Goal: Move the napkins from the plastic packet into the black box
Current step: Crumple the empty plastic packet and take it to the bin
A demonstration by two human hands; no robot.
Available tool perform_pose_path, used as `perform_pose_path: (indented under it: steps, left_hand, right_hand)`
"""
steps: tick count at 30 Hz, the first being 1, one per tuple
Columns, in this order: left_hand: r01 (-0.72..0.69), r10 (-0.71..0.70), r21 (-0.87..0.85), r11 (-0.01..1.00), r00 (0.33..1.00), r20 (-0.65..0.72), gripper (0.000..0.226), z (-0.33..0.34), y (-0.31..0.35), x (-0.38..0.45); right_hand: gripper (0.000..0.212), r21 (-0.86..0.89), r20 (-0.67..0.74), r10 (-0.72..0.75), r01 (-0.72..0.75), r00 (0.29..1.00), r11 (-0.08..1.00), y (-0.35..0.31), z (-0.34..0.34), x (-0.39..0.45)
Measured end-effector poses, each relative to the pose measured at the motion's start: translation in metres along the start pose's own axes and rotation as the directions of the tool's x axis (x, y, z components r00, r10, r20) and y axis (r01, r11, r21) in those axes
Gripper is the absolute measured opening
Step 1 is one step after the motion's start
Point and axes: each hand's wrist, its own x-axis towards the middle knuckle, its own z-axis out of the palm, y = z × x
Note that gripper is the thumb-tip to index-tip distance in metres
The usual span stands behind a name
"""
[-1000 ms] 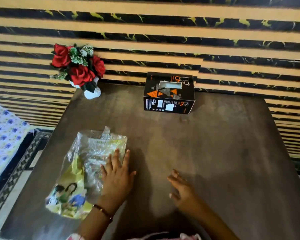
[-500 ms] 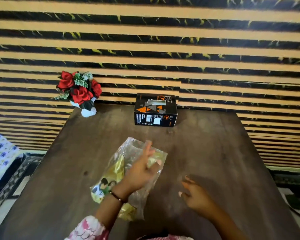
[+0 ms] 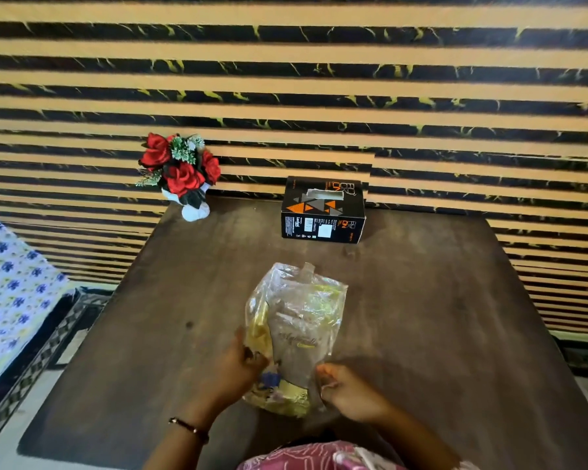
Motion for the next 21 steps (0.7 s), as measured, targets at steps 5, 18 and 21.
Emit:
perform_pose_path:
  steps: [5,18,21]
  left_hand:
    - [-0.173,0.13,0.136,0.975,0.952,0.278,0.103,0.037,0.002,0.005]
    - [-0.422,0.441,0.193,0.886,0.895,-0.069,0.035,0.058,0.009,0.019]
    - [-0.575,0.601,0.199,0.793,0.793,-0.104,0.027,0.056,0.023,0.012]
  right_hand:
    - [0.054,0.252,0.048,-0.033,0.02,0.998,0.968,-0.001,0.002,-0.004]
    - [0.068,0.681,-0.193,0.02,0.119,0.981,0.723,0.002,-0.017,-0.015]
    - [0.059,0.665,-0.077,-0.032,0.075,0.997,0.743,-0.01,-0.017,-0.02]
